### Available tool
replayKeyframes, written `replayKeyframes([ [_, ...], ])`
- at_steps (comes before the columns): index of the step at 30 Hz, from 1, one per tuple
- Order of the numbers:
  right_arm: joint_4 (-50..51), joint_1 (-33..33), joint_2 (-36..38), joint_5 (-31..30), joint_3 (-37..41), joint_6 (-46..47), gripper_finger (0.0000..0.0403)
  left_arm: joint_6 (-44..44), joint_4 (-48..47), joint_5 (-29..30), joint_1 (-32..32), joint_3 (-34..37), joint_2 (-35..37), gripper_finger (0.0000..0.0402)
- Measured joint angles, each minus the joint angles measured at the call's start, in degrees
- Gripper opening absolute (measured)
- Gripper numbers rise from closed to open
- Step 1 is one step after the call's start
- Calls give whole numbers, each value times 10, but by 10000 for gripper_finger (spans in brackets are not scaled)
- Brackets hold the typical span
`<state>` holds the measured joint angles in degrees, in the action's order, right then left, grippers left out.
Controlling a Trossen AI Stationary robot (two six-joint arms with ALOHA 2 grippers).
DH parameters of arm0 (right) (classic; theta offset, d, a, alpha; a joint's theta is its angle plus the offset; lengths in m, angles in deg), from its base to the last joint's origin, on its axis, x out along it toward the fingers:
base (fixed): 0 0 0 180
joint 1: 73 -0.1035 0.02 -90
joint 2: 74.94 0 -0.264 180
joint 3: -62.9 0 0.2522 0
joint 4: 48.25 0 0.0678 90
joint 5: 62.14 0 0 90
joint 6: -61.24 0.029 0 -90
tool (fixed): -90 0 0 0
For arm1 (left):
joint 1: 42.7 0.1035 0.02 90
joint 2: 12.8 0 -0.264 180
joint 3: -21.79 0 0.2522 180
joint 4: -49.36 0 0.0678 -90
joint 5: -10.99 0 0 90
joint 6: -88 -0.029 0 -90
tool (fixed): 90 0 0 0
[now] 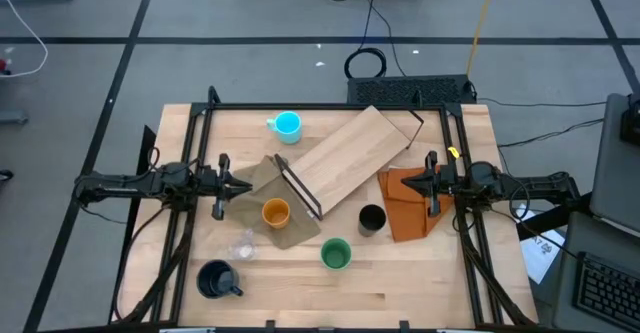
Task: Stack small to large cups/mugs on shelf
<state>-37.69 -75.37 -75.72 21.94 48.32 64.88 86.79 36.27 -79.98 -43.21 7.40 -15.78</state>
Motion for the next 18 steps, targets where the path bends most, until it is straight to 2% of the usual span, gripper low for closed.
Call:
replayKeyframes([
  [18,0,0,0,0,0,0,0,2,6,0,0,1,0,37],
])
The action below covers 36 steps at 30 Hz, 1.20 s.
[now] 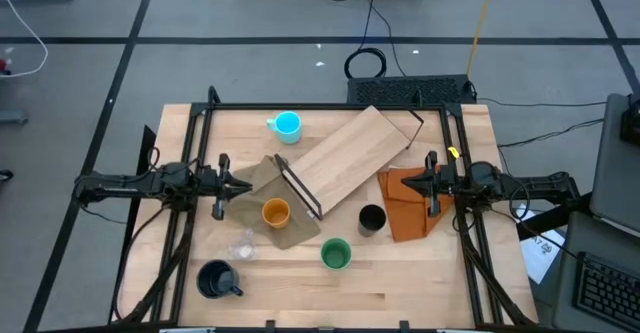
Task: Stack small to large cups/mugs on shelf
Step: Put the black cup on the shelf
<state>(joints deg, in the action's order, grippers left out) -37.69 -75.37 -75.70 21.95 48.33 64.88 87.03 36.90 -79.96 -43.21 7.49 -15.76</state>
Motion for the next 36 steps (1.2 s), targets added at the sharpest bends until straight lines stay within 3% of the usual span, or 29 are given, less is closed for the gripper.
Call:
replayKeyframes([
  [31,-34,1,0,0,0,-33,0,-3,3,0,0,0,0,37],
  [36,-32,1,0,0,0,-26,0,-19,2,0,0,0,0,9],
])
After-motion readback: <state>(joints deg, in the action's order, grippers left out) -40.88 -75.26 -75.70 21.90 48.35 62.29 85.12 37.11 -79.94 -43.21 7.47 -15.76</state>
